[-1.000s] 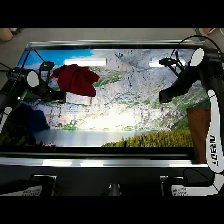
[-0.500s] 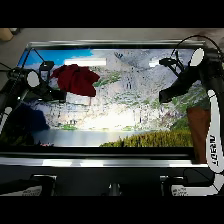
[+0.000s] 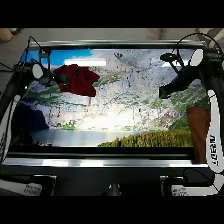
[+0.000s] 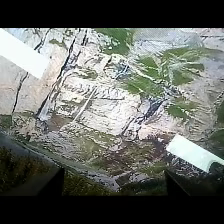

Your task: Fold the shirts.

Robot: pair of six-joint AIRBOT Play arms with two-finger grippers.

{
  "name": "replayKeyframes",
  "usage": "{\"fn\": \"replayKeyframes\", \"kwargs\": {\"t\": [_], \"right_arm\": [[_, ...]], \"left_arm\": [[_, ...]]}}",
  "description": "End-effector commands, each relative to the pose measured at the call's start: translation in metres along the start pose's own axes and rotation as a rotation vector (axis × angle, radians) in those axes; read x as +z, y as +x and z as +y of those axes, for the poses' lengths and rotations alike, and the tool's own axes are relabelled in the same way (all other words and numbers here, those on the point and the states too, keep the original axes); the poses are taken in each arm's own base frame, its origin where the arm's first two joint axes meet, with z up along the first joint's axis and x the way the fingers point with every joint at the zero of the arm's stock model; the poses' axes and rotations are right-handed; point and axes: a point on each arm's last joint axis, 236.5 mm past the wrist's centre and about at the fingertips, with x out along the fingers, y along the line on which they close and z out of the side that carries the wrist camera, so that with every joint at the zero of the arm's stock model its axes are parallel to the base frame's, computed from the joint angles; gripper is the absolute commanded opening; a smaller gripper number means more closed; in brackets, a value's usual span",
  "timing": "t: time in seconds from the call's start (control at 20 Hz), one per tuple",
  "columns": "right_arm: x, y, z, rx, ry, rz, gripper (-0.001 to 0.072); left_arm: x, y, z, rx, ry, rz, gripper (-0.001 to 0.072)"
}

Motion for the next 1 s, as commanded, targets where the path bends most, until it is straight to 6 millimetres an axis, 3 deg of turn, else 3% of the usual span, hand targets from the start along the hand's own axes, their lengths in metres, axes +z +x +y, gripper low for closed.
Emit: {"fn": "replayKeyframes", "kwargs": {"t": [0.0, 0.05, 0.15, 0.3, 0.45, 0.5, 0.6, 0.65, 0.7, 0.8, 0.85, 0.95], "right_arm": [[0.006, 0.000, -0.005, -0.022, 0.033, -0.024, 0.0705], [0.007, 0.000, -0.006, -0.024, 0.034, -0.028, 0.0705], [0.011, 0.000, -0.008, -0.034, 0.015, -0.044, 0.0694], [0.012, 0.000, -0.008, -0.032, 0.014, -0.052, 0.0697], [0.012, 0.000, -0.007, -0.032, 0.000, -0.051, 0.0691], [0.012, 0.000, -0.007, -0.030, 0.000, -0.049, 0.0690], [0.006, 0.000, -0.001, -0.005, 0.001, -0.023, 0.0689], [0.003, 0.000, 0.001, 0.002, 0.000, -0.012, 0.0689], [0.000, 0.000, 0.002, 0.009, 0.000, 0.001, 0.0688], [-0.003, -0.002, 0.006, 0.022, -0.044, 0.009, 0.0686], [-0.002, -0.008, 0.006, 0.015, -0.062, -0.003, 0.0685], [0.000, -0.034, 0.000, -0.050, -0.100, -0.057, 0.0685]], "left_arm": [[0.025, 0.055, 0.050, 0.060, -0.145, 0.078, 0.0689], [0.023, 0.072, 0.063, 0.076, -0.192, 0.110, 0.0689], [0.013, 0.101, 0.067, 0.029, -0.277, 0.136, 0.0690], [-0.013, 0.139, 0.057, -0.079, -0.394, 0.173, 0.0689], [-0.012, 0.155, 0.043, -0.157, -0.439, 0.161, 0.0667], [-0.005, 0.155, 0.039, -0.175, -0.432, 0.135, 0.0536], [0.004, 0.149, 0.029, -0.213, -0.444, 0.112, 0.0173], [0.009, 0.141, 0.022, -0.246, -0.433, 0.106, 0.0027], [0.017, 0.129, 0.014, -0.283, -0.407, 0.088, 0.0029], [0.047, 0.081, -0.002, -0.336, -0.314, 0.002, 0.0029], [0.063, 0.046, -0.012, -0.354, -0.231, -0.059, 0.0029], [0.092, -0.054, -0.044, -0.394, -0.021, -0.208, 0.0028]]}}
